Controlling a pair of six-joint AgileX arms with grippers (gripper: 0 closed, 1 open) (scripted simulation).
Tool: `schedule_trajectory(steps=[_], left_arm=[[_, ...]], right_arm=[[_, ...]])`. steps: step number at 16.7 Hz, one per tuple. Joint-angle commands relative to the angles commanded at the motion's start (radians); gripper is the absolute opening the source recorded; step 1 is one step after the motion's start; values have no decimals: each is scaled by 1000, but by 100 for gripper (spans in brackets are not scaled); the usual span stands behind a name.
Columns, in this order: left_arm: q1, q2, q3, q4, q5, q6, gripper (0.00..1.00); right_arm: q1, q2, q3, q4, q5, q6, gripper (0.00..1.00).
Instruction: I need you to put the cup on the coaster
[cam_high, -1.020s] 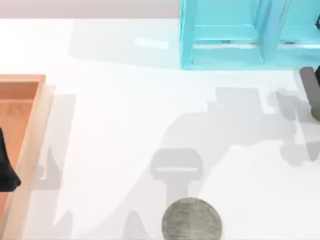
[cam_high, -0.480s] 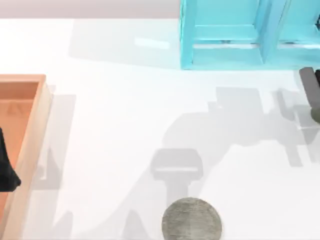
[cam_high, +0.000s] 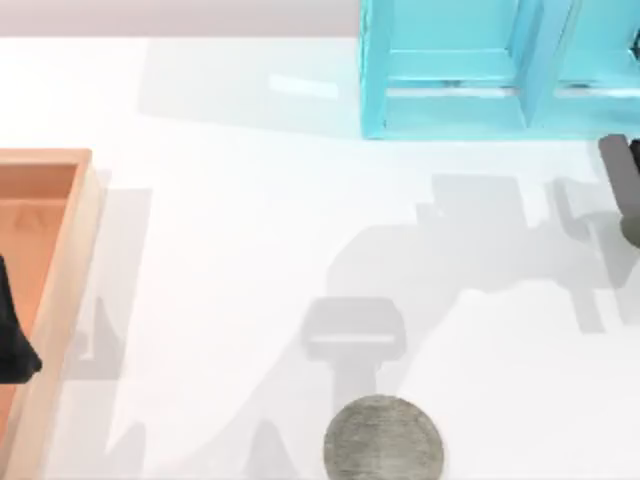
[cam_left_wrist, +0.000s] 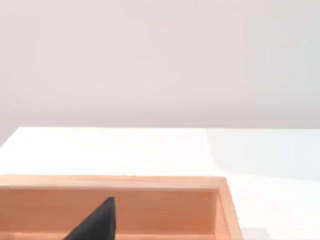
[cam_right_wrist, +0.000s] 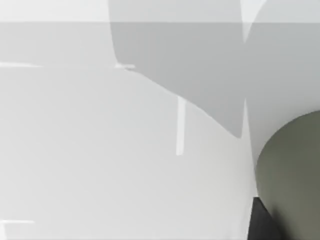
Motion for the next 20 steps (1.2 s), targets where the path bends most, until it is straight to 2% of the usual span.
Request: schedule_trajectory(steps=[5,9,14,20], left_arm=[[0,0,0,0,0,0,100],[0,0,0,0,0,0,100],[0,0,0,0,0,0,100],[0,0,0,0,0,0,100]], right_arm=[[23,1,7,-6,-2,51,0],[105,-1,22,-25,-6,246,0],[267,-12,31,-63,-8,651,0],[504,-51,21,-111,-14,1261,0]])
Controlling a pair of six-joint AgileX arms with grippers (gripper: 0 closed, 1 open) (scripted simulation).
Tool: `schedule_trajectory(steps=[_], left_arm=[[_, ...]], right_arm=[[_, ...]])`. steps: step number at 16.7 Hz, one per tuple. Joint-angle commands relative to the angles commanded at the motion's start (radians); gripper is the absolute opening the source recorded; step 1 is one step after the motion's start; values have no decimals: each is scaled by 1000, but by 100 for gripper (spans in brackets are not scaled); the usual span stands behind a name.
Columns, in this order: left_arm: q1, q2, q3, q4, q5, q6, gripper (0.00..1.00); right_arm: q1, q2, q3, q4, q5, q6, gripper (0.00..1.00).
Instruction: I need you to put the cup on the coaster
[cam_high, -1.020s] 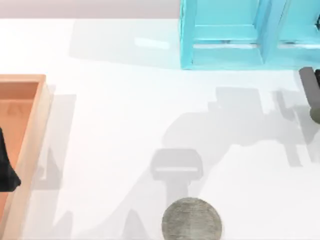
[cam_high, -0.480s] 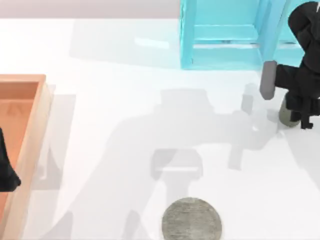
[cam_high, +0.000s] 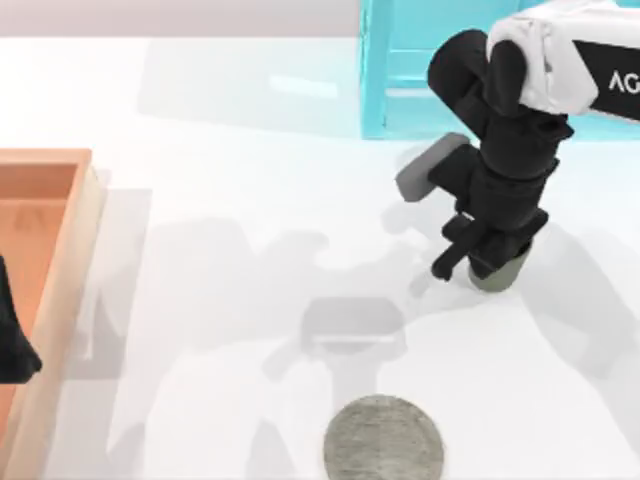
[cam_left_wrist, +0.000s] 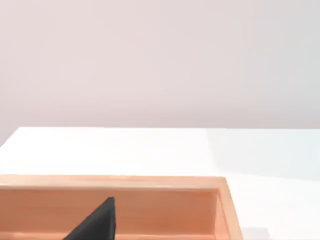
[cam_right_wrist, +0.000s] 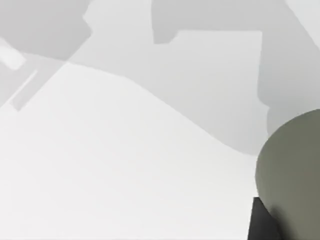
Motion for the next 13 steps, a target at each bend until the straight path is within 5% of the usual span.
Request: schedule_trajectory(steps=[9,13], left_arm=[[0,0,0,0,0,0,100],[0,0,0,0,0,0,100]], right_arm=[[338,-105,-41,-41,-18,918,0],[446,-150,-58,-47,-23,1194,0]])
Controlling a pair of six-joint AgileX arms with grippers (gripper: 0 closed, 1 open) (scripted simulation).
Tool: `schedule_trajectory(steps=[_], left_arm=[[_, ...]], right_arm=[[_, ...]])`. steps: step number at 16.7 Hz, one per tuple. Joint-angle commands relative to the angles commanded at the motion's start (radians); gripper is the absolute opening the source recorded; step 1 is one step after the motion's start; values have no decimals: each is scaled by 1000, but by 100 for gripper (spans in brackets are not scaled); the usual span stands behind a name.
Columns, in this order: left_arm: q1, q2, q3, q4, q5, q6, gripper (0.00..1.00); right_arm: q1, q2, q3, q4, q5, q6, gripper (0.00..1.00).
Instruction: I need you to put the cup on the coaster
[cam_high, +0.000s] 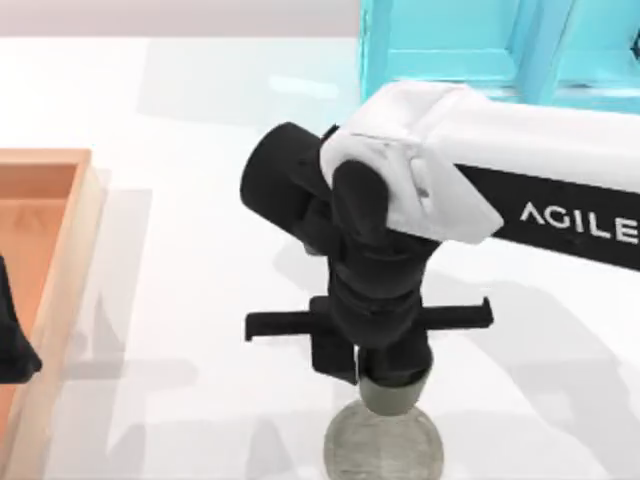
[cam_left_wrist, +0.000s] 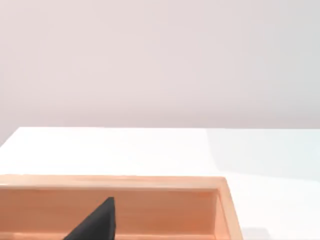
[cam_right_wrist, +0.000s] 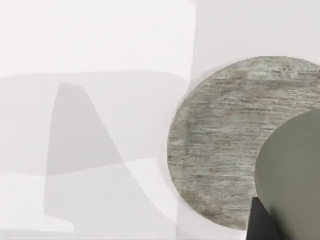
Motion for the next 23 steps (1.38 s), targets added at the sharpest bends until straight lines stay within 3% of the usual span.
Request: schedule_trajectory(steps=[4,11,17,22,23], left_arm=[[0,0,0,0,0,0,100],[0,0,0,0,0,0,100],[0,0,0,0,0,0,100],[0,0,0,0,0,0,100],[0,0,0,0,0,0,100]], right_arm=[[50,-29,-14,2,-3,113,0],[46,-17,-27,20,-3,114,0],[45,14,-195,227,-4,110,0],[44,16,-217,250,-3,108,0],[44,16,-217,250,-3,108,8]])
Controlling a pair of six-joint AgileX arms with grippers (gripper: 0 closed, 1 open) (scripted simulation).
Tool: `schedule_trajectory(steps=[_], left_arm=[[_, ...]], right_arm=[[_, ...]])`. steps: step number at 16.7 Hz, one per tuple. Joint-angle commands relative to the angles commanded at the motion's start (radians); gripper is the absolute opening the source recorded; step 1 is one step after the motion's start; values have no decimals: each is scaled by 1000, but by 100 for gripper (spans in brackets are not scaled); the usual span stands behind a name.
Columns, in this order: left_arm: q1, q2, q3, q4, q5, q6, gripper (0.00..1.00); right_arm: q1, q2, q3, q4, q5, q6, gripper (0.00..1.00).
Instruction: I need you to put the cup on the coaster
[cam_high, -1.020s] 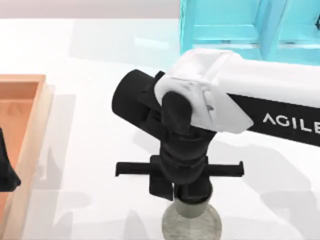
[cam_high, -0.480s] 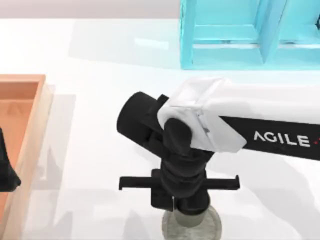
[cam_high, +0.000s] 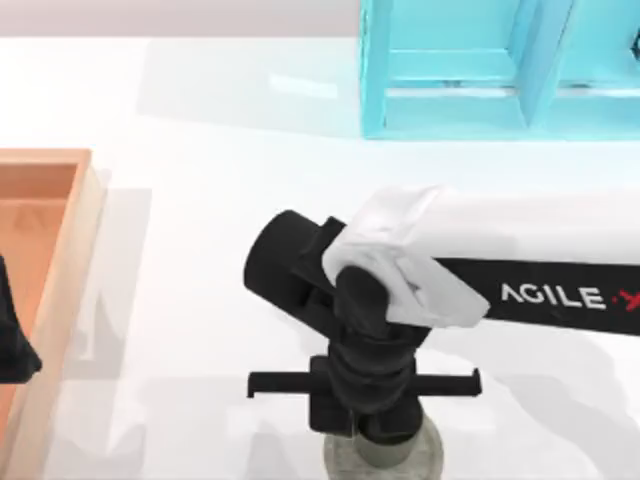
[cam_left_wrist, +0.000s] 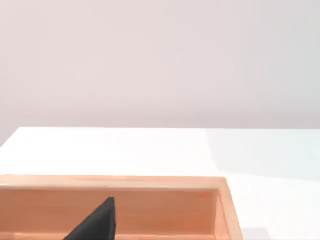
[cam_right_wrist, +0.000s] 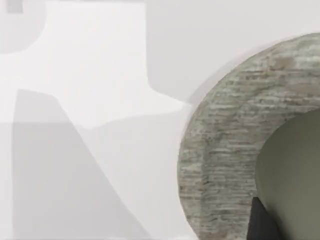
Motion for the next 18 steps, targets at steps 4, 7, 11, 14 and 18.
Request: schedule_trajectory(steps=[4,7,11,14,18], left_arm=[[0,0,0,0,0,0,100],[0,0,0,0,0,0,100],[0,0,0,0,0,0,100],[0,0,0,0,0,0,100],[0,0,0,0,0,0,100]], right_arm=[[0,0,0,0,0,0,38],[0,0,0,0,0,0,60],[0,0,0,0,0,0,90],[0,0,0,0,0,0,100],[0,0,0,0,0,0,100]])
